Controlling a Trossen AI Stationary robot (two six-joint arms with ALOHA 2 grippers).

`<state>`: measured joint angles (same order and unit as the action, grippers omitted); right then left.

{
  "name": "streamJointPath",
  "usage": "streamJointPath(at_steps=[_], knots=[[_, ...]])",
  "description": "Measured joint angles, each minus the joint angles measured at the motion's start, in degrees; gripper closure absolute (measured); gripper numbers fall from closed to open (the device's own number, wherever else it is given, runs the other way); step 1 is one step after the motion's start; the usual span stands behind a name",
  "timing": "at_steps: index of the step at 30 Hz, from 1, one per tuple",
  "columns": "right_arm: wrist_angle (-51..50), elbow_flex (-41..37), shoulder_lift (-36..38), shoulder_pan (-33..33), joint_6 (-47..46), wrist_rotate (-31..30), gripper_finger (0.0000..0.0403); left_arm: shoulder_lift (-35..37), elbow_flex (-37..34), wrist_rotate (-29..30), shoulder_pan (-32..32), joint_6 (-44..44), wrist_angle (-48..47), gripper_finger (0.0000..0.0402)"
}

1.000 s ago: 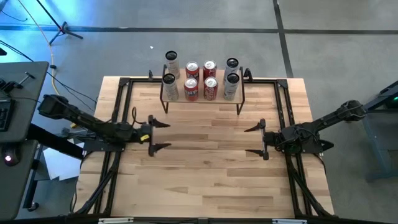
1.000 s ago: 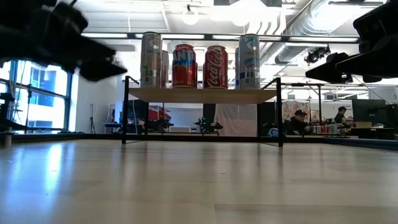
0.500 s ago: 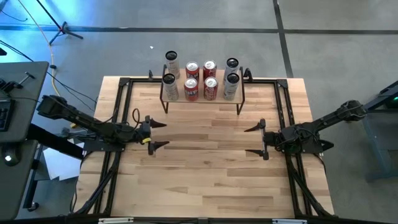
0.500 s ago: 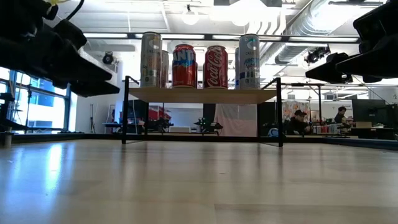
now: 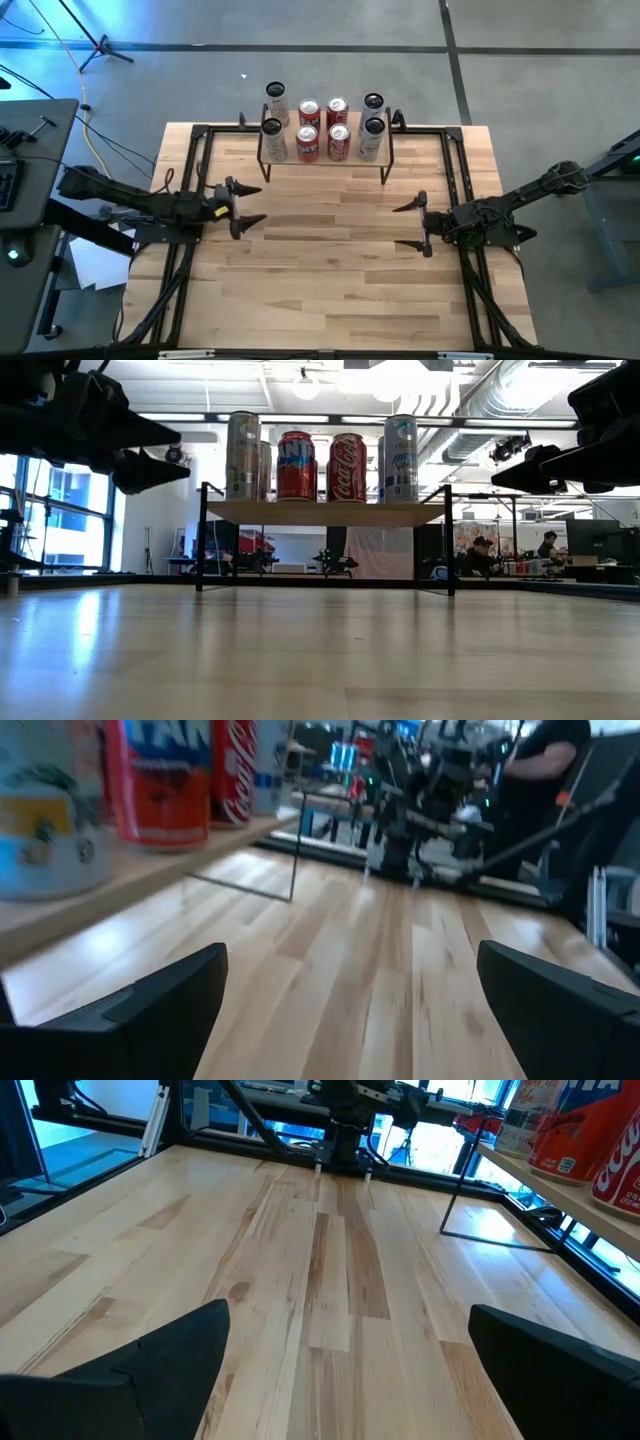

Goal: Place canned beverage on shelf
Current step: Return to Home Position

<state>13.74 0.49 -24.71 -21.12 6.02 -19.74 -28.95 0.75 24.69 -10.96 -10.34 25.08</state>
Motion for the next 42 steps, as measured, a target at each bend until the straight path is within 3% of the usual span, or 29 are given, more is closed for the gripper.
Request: streamJointPath(at_steps=[16,19,33,42], knots=[[-4.73,0.00,3.35,1.36,0.00,0.10,0.0003,12.12,0.00,-0.02,8.46,0.02,-0.02,0.0002],[-10.30,0.00,5.72,3.92,0.01,1.22,0.0003,13.81,0.00,-0.02,9.91,0.02,-0.05,0.0002],[-10.34,0.00,18.43,17.49,0.00,2.77,0.0003,19.99,0.00,-0.07,14.96,0.02,-0.26,0.0002],[-10.38,0.00,19.82,26.26,0.00,2.77,0.0003,26.21,0.00,-0.07,17.33,0.02,-0.48,0.0002]])
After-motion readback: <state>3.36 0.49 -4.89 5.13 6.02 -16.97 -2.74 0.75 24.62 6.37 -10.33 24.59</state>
